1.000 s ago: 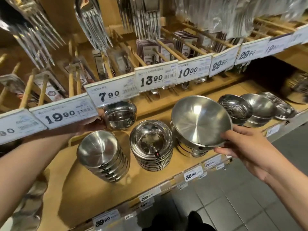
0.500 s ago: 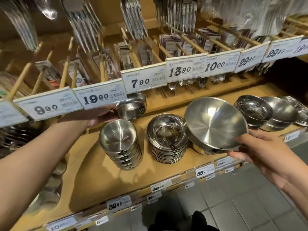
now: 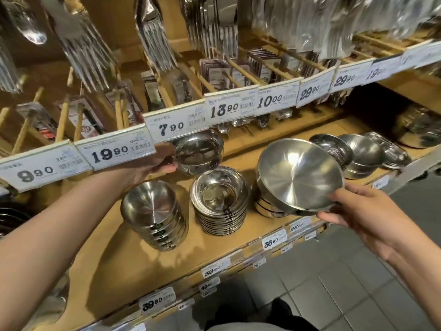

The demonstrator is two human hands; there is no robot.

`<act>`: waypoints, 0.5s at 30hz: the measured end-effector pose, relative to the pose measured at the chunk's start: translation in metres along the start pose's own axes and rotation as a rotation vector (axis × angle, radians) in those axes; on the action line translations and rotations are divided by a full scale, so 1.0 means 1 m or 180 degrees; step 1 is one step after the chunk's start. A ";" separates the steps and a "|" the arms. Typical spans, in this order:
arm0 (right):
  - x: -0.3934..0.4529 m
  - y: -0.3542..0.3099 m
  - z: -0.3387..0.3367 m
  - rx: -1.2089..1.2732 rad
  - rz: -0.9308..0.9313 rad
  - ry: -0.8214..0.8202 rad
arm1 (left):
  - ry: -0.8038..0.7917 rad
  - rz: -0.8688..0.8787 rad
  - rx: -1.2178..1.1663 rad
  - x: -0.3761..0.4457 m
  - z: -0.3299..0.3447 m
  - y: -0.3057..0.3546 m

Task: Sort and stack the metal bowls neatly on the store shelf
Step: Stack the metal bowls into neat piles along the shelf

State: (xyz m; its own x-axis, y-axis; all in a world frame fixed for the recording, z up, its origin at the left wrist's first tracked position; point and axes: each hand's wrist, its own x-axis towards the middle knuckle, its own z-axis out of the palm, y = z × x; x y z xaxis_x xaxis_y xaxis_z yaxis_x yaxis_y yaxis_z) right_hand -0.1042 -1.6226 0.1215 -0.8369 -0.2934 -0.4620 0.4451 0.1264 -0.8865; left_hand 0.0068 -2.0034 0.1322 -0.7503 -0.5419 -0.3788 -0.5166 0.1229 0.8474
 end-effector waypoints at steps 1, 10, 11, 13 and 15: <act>-0.001 -0.001 -0.004 0.0014 0.0004 0.0023 | -0.0053 -0.0036 -0.0057 -0.008 0.004 0.003; 0.009 -0.012 -0.062 0.0113 0.0014 0.0117 | 0.0002 0.0075 0.0477 -0.049 0.052 0.024; 0.012 -0.014 -0.070 0.0128 0.0000 0.0120 | 0.0024 0.0118 0.0387 -0.051 0.062 0.028; 0.019 -0.018 -0.090 0.0147 -0.0031 0.0137 | 0.0041 0.0184 0.0224 -0.053 0.081 0.039; 0.027 -0.023 -0.111 0.0177 -0.0055 0.0168 | 0.0022 0.0176 0.0198 -0.053 0.101 0.048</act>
State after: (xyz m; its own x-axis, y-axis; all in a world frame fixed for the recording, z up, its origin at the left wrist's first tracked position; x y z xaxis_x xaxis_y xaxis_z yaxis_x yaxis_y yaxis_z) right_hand -0.1726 -1.5283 0.1266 -0.8597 -0.2445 -0.4485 0.4461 0.0686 -0.8924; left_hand -0.0202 -1.8847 0.1554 -0.7755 -0.5386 -0.3294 -0.4993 0.2041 0.8420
